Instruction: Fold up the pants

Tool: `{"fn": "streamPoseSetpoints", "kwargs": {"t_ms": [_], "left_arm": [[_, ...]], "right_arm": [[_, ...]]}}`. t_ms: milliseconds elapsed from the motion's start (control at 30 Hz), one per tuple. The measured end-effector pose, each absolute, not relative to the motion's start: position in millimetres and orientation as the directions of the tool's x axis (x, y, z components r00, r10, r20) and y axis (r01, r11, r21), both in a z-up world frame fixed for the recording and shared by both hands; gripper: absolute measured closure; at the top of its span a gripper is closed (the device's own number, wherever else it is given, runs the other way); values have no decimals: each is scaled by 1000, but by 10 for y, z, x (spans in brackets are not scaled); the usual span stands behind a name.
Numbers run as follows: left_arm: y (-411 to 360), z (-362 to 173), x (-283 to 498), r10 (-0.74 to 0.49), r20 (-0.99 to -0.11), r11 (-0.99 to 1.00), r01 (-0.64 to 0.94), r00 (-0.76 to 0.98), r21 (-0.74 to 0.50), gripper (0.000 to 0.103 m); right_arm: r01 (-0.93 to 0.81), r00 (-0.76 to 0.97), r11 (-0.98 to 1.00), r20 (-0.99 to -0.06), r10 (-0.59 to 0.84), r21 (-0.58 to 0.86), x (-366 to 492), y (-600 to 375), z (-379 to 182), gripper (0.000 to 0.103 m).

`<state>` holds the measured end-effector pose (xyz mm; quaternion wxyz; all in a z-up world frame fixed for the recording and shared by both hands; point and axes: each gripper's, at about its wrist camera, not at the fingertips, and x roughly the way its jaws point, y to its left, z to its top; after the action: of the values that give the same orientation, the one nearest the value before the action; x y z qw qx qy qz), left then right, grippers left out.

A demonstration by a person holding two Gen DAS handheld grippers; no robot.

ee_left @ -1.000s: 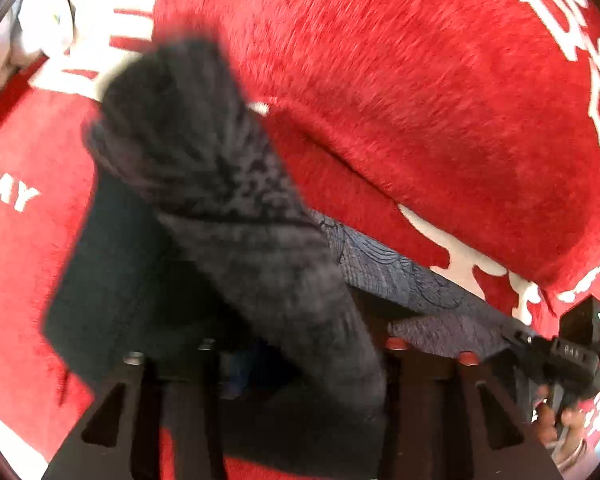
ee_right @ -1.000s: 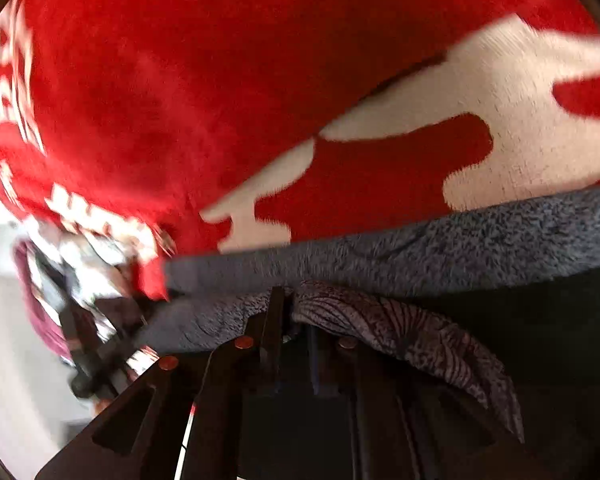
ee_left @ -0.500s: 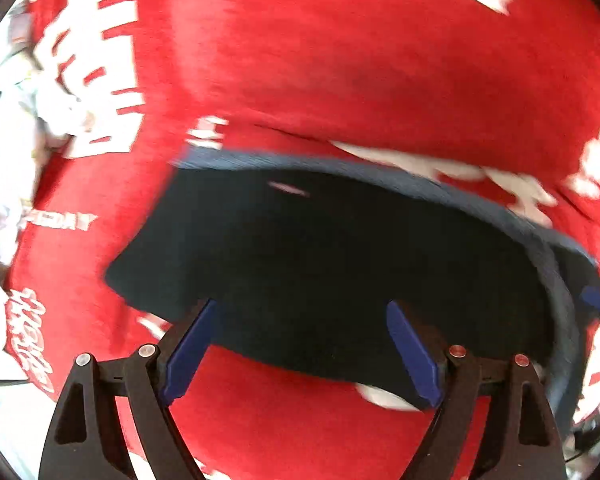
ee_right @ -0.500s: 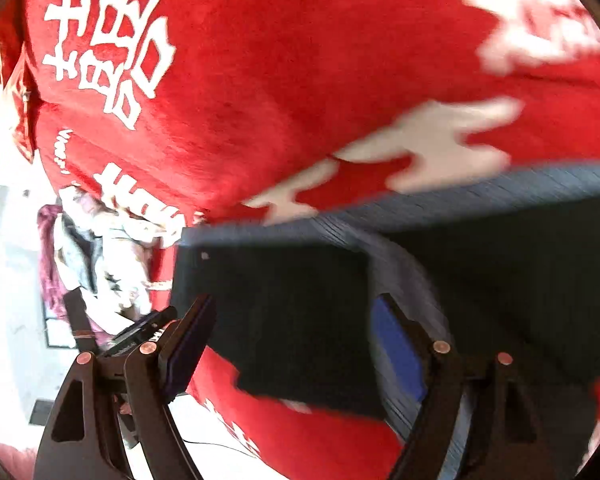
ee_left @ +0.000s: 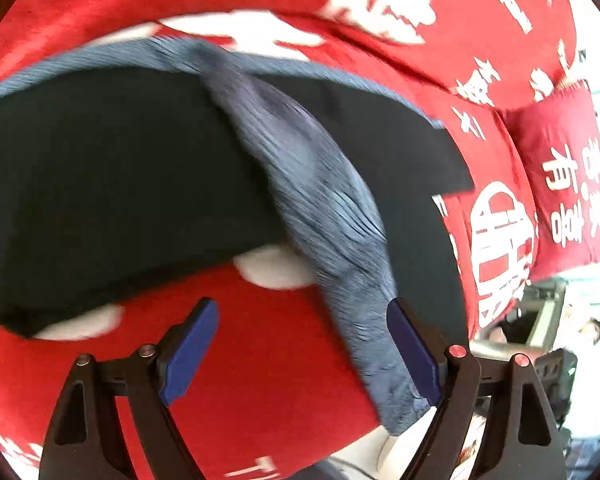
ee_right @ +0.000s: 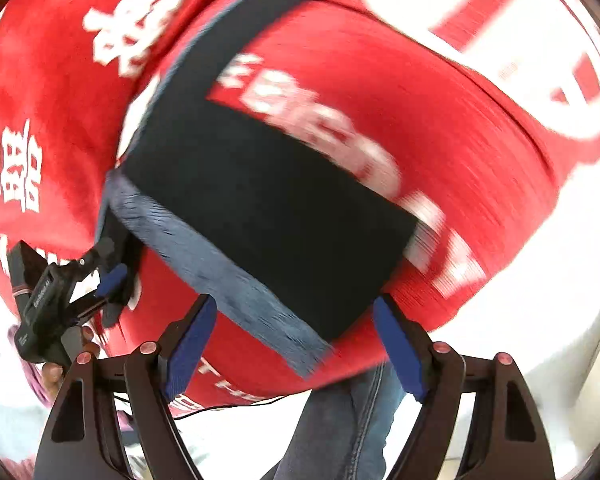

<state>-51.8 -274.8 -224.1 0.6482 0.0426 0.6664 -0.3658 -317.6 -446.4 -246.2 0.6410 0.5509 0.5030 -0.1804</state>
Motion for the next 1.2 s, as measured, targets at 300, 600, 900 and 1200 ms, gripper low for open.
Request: {"fn": "streamPoseSetpoints", "kwargs": {"t_ms": [300,600,900,1200], "left_arm": [[-3059,-2395,-830,-392,-903,726,545,-173,-420,16],[-3526,-1970,-635,-467,-865,729,473,-184,-494,52],[-4134,-1375,265,-464,-877,785,517,127,-341,24],[-3820,-1772,315,-249,-955,863,484,160,-144,24]], "right_arm": [[670,637,65,-619,459,739,-3258,-4305,-2943,27],[589,665,39,-511,544,807,-2875,-4976,-2515,95],[526,706,233,-572,417,818,-1611,-6607,-2018,83],[603,608,520,-770,192,605,-1358,-6947,-1622,15]]}}
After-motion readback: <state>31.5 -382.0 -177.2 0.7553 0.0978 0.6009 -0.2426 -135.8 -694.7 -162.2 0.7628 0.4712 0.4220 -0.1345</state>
